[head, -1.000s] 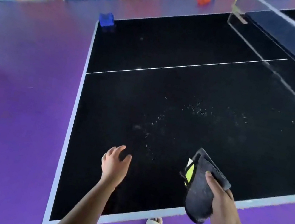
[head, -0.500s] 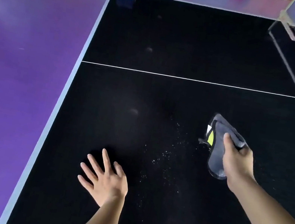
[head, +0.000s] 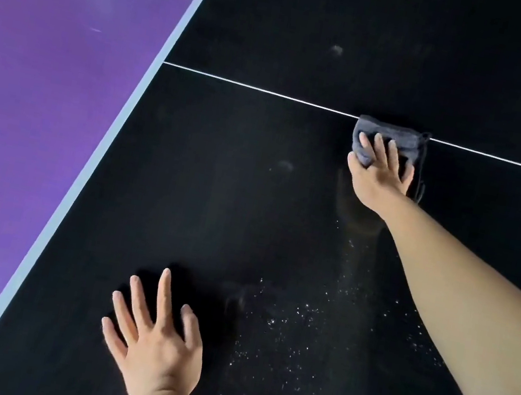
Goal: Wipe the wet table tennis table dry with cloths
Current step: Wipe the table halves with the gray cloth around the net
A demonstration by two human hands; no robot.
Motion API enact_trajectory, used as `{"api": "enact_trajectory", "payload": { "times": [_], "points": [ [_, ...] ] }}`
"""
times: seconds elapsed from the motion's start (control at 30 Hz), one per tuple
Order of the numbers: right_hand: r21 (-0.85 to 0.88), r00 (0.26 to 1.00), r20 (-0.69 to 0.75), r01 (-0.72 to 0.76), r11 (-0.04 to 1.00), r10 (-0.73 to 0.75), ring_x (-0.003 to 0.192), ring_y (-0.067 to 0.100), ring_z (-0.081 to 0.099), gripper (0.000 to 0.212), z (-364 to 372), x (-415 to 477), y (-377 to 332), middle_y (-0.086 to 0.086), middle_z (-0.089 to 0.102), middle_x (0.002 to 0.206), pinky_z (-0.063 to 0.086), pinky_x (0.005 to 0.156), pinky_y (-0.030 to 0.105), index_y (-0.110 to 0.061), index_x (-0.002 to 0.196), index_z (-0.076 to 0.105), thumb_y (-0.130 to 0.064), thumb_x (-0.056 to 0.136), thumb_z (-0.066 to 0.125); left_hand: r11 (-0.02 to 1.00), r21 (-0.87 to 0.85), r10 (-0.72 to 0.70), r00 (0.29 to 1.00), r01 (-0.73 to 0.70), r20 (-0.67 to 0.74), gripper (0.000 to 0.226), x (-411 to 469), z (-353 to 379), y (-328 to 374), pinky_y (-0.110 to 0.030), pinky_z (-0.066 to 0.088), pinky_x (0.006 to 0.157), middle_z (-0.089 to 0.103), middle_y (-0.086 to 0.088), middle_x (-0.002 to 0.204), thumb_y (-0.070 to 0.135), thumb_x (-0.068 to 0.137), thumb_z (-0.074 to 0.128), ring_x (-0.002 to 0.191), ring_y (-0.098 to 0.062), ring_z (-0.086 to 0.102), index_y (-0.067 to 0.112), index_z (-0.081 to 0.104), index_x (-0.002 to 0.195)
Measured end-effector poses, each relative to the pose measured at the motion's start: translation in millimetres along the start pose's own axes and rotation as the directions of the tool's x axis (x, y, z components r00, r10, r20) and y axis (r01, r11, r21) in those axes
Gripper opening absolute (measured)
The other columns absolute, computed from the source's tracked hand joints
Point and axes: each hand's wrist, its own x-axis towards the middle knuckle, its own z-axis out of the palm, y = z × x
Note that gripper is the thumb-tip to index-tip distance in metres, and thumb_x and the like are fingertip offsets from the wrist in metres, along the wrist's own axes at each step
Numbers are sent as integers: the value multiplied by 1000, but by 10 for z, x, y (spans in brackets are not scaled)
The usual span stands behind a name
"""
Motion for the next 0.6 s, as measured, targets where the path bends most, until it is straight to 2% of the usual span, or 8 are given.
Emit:
{"api": "enact_trajectory", "payload": {
  "times": [0.1, 0.23, 0.3, 0.37, 0.43, 0.47, 0.53, 0.6],
  "points": [
    [30, 955, 129, 265, 964, -267, 152, 7, -13, 53, 139, -245, -505, -15, -4, 166, -11, 122, 45, -47, 155, 11, -50, 102, 17, 1000, 19, 20, 1000, -20, -9, 66, -3, 21, -2, -52, 3, 124, 11, -2, 169, 54, 92, 20, 156, -26, 0, 47, 10, 157],
    [217, 751, 286, 554, 804, -595, 143, -9, -8, 46, 379, -955, -966, -26, 6, 160, -16, 118, 32, -45, 151, 31, -44, 105, 25, 999, 46, 15, 1000, -15, -9, 66, 3, 21, -17, -52, 4, 124, 11, -1, 169, 54, 92, 20, 156, -26, -1, 47, 10, 157],
    [434, 698, 428, 399, 808, -575, 137, -12, -8, 42, 366, -1226, -929, -31, 15, 154, -15, 115, 28, -42, 146, 43, -43, 105, 34, 999, 53, 11, 1000, -11, 3, 66, 11, 18, -4, -51, 1, 125, 9, -1, 169, 54, 92, 19, 156, -25, -3, 46, 11, 157],
    [497, 603, 580, 271, 824, -548, 147, 4, -1, 44, 312, -1465, -743, -20, 26, 159, -9, 118, 35, -34, 142, 53, -46, 102, 40, 998, 54, 9, 1000, -10, 14, 67, -3, 12, -12, -49, -2, 125, 7, 0, 169, 55, 92, 18, 156, -25, -5, 47, 10, 157],
    [556, 465, 702, 115, 823, -540, 146, 17, 30, 50, 234, -1706, -510, 2, 49, 149, 9, 124, 40, -8, 135, 58, -42, 100, 47, 999, 46, 18, 1000, -18, 10, 67, -4, -14, -23, -50, -1, 124, 9, -1, 169, 55, 91, 18, 156, -25, -4, 47, 11, 157],
    [551, 439, 748, 9, 834, -498, 133, 11, 49, 46, 181, -1847, -405, 2, 63, 134, 25, 120, 35, -3, 124, 62, -41, 100, 50, 999, 42, 21, 1000, -21, 6, 67, -4, -24, -25, -50, 0, 124, 10, -1, 169, 56, 91, 18, 155, -25, -3, 46, 12, 157],
    [538, 441, 786, -144, 831, -433, 89, -9, 65, 26, 13, -2075, -294, -6, 71, 93, 46, 96, 13, -10, 94, 63, -32, 101, 53, 999, 34, 17, 1000, -18, 17, 68, -4, -36, -17, -50, -1, 124, 9, -1, 169, 56, 91, 18, 155, -25, -3, 45, 13, 158],
    [637, 571, 716, -298, 711, -402, 80, -3, 67, 16, -142, -2106, -257, -7, 70, 83, 52, 88, 16, -16, 88, 59, -27, 99, 57, 999, 32, 12, 999, -13, 32, 68, -10, -46, -6, -49, -2, 124, 8, 0, 169, 56, 91, 17, 155, -25, -5, 46, 12, 158]
  ]
}}
